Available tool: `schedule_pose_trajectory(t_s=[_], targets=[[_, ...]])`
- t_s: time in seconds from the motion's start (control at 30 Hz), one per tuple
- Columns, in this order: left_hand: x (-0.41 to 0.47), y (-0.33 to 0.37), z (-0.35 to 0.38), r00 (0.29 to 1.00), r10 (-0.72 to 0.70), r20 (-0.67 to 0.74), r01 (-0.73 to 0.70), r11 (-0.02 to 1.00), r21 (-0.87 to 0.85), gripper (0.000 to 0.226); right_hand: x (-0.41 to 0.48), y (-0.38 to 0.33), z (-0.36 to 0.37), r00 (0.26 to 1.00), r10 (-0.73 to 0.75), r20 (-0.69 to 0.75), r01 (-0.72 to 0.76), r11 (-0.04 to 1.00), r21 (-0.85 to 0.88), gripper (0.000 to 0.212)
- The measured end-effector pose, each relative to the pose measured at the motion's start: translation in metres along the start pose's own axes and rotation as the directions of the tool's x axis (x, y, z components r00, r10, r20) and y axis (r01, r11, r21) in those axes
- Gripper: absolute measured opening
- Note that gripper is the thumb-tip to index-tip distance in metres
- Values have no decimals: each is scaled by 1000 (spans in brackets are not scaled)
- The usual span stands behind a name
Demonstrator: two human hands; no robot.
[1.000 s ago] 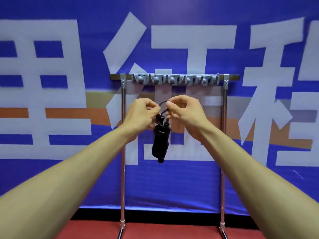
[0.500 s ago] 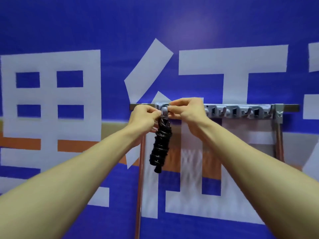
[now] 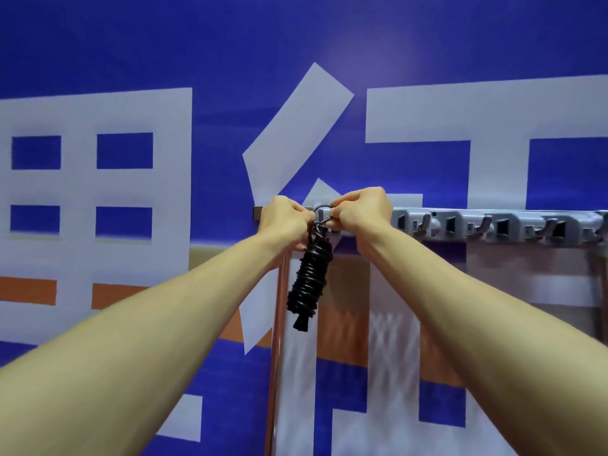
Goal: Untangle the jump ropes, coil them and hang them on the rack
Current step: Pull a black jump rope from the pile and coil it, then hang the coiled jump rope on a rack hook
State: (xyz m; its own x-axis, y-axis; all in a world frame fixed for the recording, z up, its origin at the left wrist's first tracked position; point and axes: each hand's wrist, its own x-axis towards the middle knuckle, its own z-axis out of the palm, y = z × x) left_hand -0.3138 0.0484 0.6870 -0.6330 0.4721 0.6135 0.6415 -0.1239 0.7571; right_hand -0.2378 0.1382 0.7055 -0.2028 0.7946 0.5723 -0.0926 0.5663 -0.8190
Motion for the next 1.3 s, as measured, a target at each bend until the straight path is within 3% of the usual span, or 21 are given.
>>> schedule_pose_trajectory(t_s=[0.17, 0.3, 0.43, 0.6, 0.73, 0.9, 1.17, 1.3], targets=[[-7, -20, 5, 999, -44, 32, 44, 999, -28, 22, -5, 11, 4, 996, -69, 63, 77, 988, -136, 18], [-14, -24, 4, 999, -28, 46, 31, 998, -49, 18, -16, 16, 0, 982, -114, 148, 138, 976, -167, 27], [-49, -31, 2, 999, -7, 35, 5, 999, 50, 23, -47, 22, -32, 946, -207, 249, 280, 910, -306, 30], [-121, -51, 4, 968, -83, 236, 62, 994, 92, 23, -99, 48, -83, 887, -129, 444, 336, 839, -429, 28], [-194, -58, 15, 911, -180, 371, 158, 983, 89, 19, -156, 86, -129, 852, 61, 520, 239, 838, -490, 23], [-307, -70, 37, 787, -302, 538, 263, 953, 149, 14, -244, 139, -196, 790, 333, 515, 52, 800, -598, 21], [-477, -110, 78, 588, -344, 732, 229, 939, 257, 20, -369, 228, -291, 702, 557, 443, -158, 729, -666, 13], [-523, -123, 109, 497, -396, 772, 310, 912, 268, 25, -394, 270, -314, 675, 612, 412, -237, 708, -665, 10]])
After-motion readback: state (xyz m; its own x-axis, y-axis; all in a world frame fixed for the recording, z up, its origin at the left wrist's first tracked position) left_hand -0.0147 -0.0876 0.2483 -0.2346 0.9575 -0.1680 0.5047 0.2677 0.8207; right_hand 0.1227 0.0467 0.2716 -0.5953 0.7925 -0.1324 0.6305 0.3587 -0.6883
